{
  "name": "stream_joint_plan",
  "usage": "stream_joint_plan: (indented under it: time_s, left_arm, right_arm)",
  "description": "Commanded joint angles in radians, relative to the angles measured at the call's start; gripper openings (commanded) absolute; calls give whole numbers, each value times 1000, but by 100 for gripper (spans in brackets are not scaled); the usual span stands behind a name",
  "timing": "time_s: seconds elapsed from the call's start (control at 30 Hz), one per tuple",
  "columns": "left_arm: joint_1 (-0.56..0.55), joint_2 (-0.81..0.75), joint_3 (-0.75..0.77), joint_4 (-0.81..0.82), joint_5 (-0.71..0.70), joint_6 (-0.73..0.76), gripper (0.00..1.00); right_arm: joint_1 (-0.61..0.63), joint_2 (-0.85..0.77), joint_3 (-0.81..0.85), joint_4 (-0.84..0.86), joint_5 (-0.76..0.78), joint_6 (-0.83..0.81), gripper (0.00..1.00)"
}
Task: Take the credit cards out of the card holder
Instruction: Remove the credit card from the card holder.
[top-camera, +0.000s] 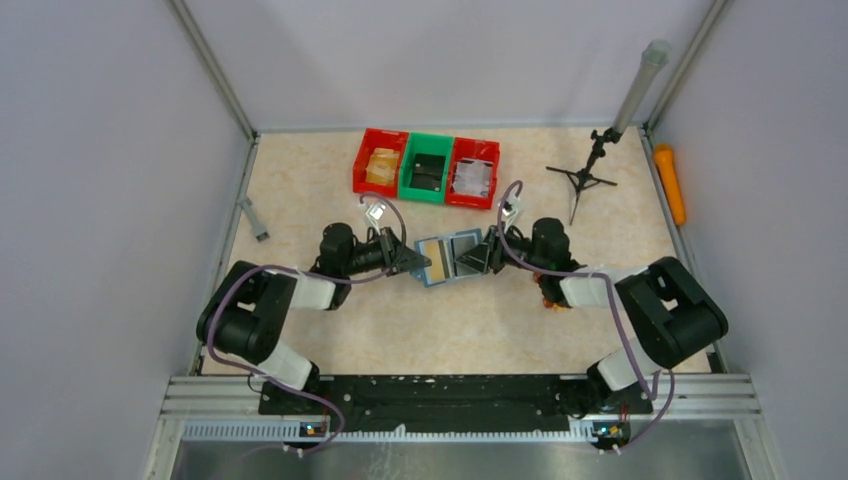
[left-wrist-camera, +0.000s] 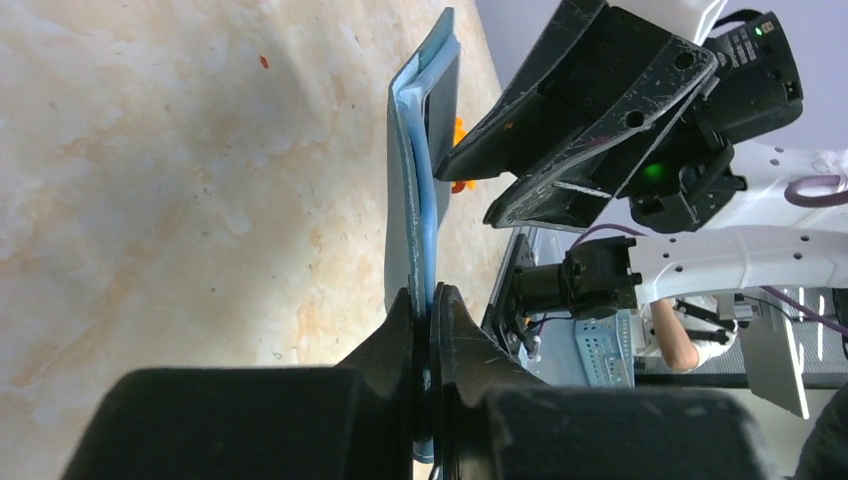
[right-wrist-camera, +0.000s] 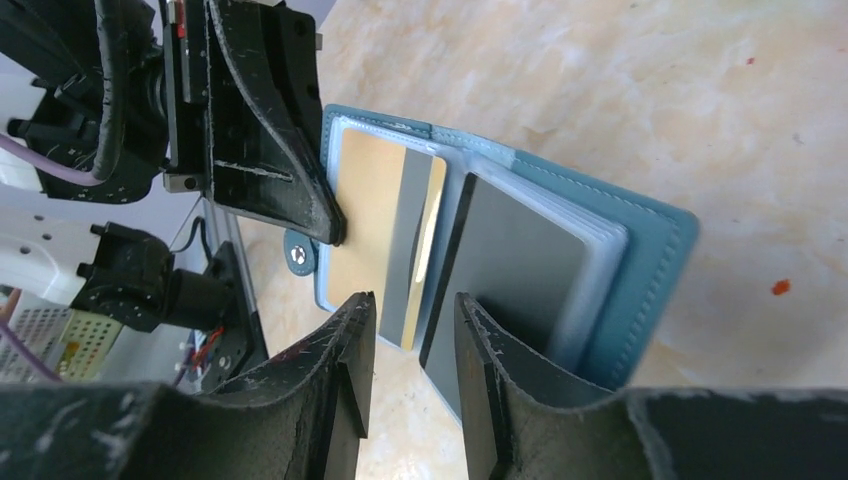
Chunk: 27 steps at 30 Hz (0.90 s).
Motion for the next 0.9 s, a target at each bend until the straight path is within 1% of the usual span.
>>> stream_joint_plan:
  time_s: [0.0, 0.23, 0.33, 0.47, 0.57, 0.63, 0.73, 0.8, 0.87]
  left_arm:
    - [-16, -56, 31, 95, 36, 19, 0]
    - [-23, -71, -2, 235, 66, -30, 0]
    - [-26, -87, -12, 252, 68, -30, 0]
    - [-31, -91, -16, 279, 75, -40, 0]
    - [-33, -85, -22, 338, 89, -68, 0]
    - [-33, -80, -31, 395, 99, -93, 0]
    - [-34, -78, -36, 425, 106, -105, 0]
    - [-34, -77, -35, 426, 106, -107, 0]
    - [-34, -77, -35, 429, 107, -108, 0]
  right_arm:
    - [21, 28, 65, 48, -76, -7, 35]
    - [20, 57, 79, 62, -115, 25, 36]
    - [20, 56, 75, 83, -130, 34, 38]
    - [20, 63, 65, 153, -167, 72, 38]
    - [17, 79, 50, 259, -202, 128, 39]
    - [7, 92, 25, 374, -217, 189, 41]
    - [-17, 120, -5, 551, -245, 306, 41]
    - [-30, 139, -18, 628, -251, 353, 38]
    - [-39, 153, -20, 666, -253, 376, 33]
